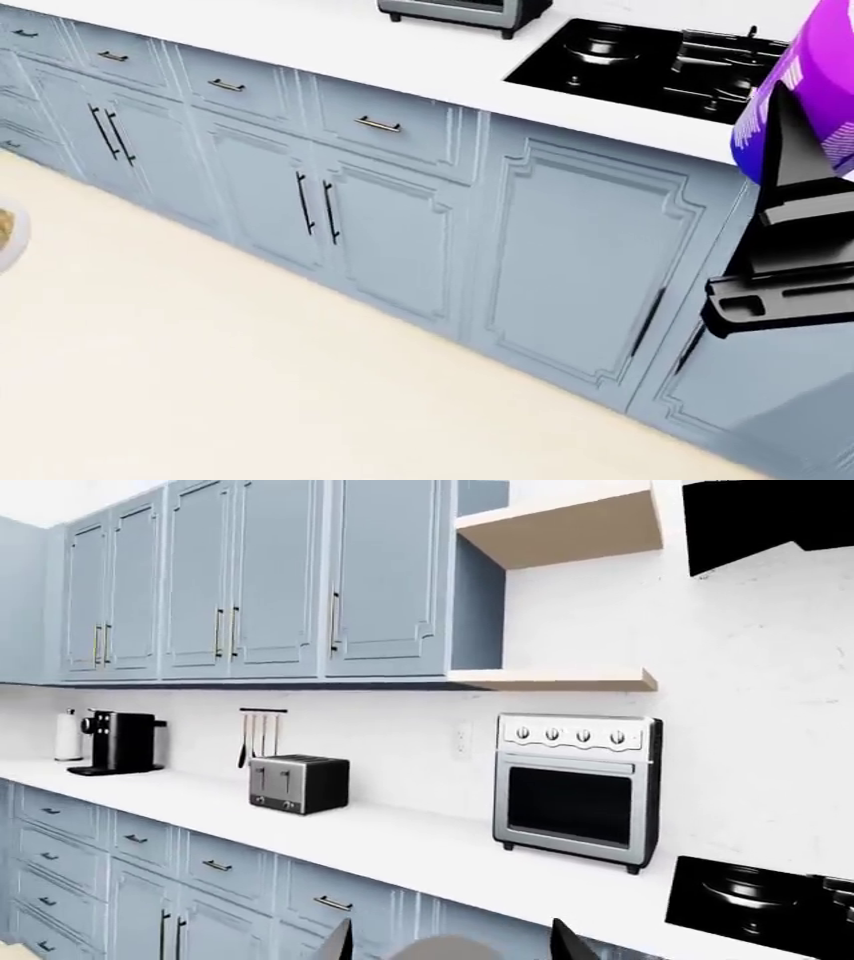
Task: Move the drinks to the dining counter.
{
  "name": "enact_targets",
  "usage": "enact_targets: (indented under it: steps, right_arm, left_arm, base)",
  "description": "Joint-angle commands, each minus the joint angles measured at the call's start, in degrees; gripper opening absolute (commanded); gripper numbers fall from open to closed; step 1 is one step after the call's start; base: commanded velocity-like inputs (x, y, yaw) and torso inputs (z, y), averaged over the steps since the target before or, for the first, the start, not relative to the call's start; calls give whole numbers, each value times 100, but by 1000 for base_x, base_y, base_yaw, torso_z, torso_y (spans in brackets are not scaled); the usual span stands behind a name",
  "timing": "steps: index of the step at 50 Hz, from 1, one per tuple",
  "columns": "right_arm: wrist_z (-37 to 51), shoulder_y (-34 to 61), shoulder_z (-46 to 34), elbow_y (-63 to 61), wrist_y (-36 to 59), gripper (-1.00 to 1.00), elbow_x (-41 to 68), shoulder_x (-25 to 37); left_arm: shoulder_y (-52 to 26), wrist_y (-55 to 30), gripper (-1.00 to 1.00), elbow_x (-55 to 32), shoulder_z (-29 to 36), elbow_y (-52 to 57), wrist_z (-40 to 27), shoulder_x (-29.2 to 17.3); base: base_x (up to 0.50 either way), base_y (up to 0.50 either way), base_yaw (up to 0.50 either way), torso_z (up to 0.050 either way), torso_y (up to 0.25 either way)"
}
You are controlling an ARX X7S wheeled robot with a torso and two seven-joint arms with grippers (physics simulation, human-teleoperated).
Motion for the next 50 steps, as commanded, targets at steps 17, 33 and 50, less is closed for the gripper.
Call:
enact_targets:
  steps: [17,33,50]
  right_arm:
    - [27,350,-180,94,86,-100,-72,121]
    - [108,1057,-675,141,56,-100,170,130]
    - [-54,1033,-797,85,-74,-100,4,250]
  left_arm:
    - [76,186,-100,48,287,174,-57,-18]
    - [84,212,-100,75,347,186,-7,-74]
    - [111,184,-100,52,264,181,34,-105]
  base:
    - [104,64,500,0,1]
    - [106,82,500,1,1]
    - [103,98,500,0,1]
